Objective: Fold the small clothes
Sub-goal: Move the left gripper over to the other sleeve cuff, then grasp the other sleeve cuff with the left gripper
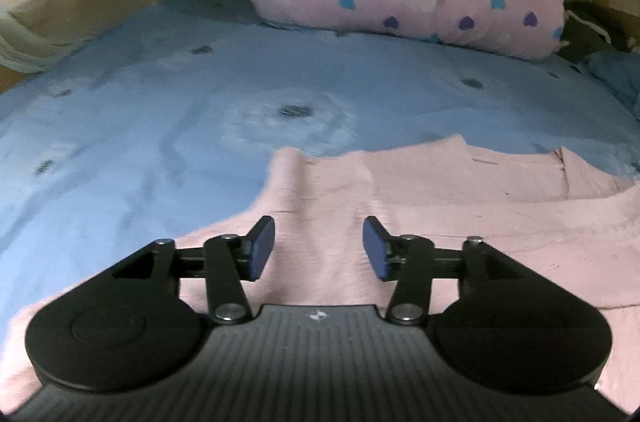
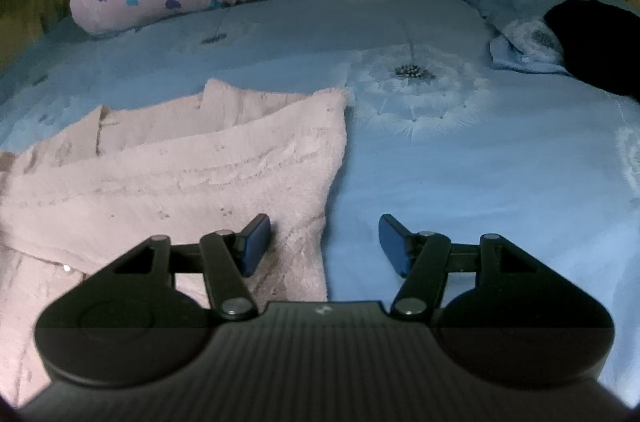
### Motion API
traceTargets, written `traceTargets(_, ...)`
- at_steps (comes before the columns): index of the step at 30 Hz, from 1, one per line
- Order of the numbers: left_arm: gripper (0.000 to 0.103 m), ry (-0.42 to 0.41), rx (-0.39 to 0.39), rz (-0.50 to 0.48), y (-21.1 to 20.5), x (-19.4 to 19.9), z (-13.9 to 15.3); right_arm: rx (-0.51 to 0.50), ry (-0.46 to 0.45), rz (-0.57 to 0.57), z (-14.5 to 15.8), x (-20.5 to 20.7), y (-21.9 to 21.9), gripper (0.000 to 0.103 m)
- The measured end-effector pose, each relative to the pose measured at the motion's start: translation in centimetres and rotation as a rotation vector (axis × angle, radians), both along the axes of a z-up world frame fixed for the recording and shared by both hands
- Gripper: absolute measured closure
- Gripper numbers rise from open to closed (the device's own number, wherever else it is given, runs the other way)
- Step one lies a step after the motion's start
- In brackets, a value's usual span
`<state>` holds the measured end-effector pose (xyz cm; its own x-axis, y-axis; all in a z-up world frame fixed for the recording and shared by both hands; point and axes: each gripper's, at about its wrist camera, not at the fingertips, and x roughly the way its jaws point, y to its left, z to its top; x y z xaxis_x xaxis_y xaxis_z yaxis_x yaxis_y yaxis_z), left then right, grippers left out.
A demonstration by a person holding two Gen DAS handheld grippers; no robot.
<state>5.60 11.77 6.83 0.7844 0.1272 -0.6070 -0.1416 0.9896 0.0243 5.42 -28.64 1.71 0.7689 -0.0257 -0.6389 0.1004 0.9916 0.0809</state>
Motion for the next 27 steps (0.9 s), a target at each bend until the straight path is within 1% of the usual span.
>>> traceTargets(4, 0.036, 0.008, 0.034, 0.042, 2.3, -2.2, 1.8, 0.015, -0.028, 0.011, 0.7, -0.7, 0.0, 0.041)
traceTargets(7, 0.032, 0.022, 0.062, 0.086, 4.5, -3.7, 2.9, 0.021, -0.039, 0.023, 1.0, -1.0, 0.2, 0.041)
traceTargets(10, 0.029, 0.028, 0.073, 0.140, 7.0, -5.2, 3.7, 0.027, -0.045, 0.037, 1.2, -1.5, 0.4, 0.041)
traceTargets(14, 0.027, 0.068, 0.086, 0.215, 10.1, -6.7, 4.2, 0.033, -0.058, 0.058, 1.6, -2.1, 0.7, 0.041)
traceTargets(18, 0.026, 0.116, 0.056, 0.263, 13.0, -7.9, 4.0, 0.032, -0.066, 0.072, 1.8, -2.5, 0.9, 0.041)
traceTargets(23, 0.024, 0.209, 0.039, 0.311, 15.5, -8.5, 2.2, 0.037, -0.065, 0.071, 1.7, -2.6, 1.0, 0.041)
traceTargets(27, 0.023, 0.273, -0.025, 0.320, 16.8, -8.6, 0.4, 0.036, -0.064, 0.073, 1.7, -2.6, 1.1, 0.041)
